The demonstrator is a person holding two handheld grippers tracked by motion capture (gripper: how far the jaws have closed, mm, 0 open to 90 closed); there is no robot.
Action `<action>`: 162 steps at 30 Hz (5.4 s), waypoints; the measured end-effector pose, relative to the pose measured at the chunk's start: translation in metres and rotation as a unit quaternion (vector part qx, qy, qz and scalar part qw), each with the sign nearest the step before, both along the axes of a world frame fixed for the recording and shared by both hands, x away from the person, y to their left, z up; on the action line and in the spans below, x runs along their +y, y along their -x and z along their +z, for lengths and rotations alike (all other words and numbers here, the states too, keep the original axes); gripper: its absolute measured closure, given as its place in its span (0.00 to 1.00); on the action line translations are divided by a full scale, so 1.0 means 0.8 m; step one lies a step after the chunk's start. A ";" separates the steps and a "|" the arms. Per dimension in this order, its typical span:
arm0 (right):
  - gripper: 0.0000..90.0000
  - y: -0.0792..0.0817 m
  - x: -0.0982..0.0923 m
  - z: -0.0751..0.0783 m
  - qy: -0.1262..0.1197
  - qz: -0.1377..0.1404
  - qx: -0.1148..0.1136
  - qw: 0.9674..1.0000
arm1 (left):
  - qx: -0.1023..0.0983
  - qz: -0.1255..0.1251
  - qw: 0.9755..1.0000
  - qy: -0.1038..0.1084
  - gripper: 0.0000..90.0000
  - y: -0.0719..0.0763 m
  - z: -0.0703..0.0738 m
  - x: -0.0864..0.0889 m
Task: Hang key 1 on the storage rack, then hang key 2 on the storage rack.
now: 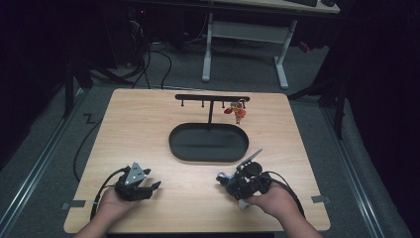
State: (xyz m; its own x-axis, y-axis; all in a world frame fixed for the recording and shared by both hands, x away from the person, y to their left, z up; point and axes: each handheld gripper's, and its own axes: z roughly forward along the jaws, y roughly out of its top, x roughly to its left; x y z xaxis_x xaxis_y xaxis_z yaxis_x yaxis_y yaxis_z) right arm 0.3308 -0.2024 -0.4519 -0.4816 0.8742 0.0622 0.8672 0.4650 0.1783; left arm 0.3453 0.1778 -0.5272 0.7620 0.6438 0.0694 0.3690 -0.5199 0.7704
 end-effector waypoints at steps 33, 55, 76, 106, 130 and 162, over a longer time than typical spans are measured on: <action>0.52 -0.004 0.013 -0.042 0.027 0.023 -0.002 0.999 | -0.003 0.003 1.000 0.001 0.42 0.001 0.000 0.000; 0.52 -0.025 0.004 0.017 0.002 0.003 -0.016 1.000 | -0.008 0.004 1.000 0.006 0.38 -0.001 0.001 0.007; 0.52 -0.068 0.006 0.071 -0.003 -0.009 -0.014 1.000 | -0.011 -0.014 1.000 -0.004 0.38 0.003 0.001 0.000; 0.52 -0.121 0.022 0.146 0.000 -0.015 -0.023 1.000 | -0.015 -0.009 1.000 -0.003 0.38 0.004 0.004 0.004; 0.52 -0.172 0.032 0.175 0.016 -0.047 -0.063 0.997 | -0.014 -0.013 1.000 -0.006 0.38 0.006 0.005 0.008; 0.45 -0.193 0.031 0.069 -0.009 -0.058 -0.053 0.997 | -0.008 -0.023 1.000 -0.014 0.38 0.007 0.002 0.002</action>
State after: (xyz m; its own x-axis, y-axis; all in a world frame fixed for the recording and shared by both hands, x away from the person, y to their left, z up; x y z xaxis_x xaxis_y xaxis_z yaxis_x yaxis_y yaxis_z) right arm 0.4851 -0.1772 -0.3966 -0.3813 0.9239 0.0331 0.8912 0.3578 0.2786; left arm 0.3395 0.1796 -0.5257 0.7898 0.6054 0.0988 0.3316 -0.5569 0.7615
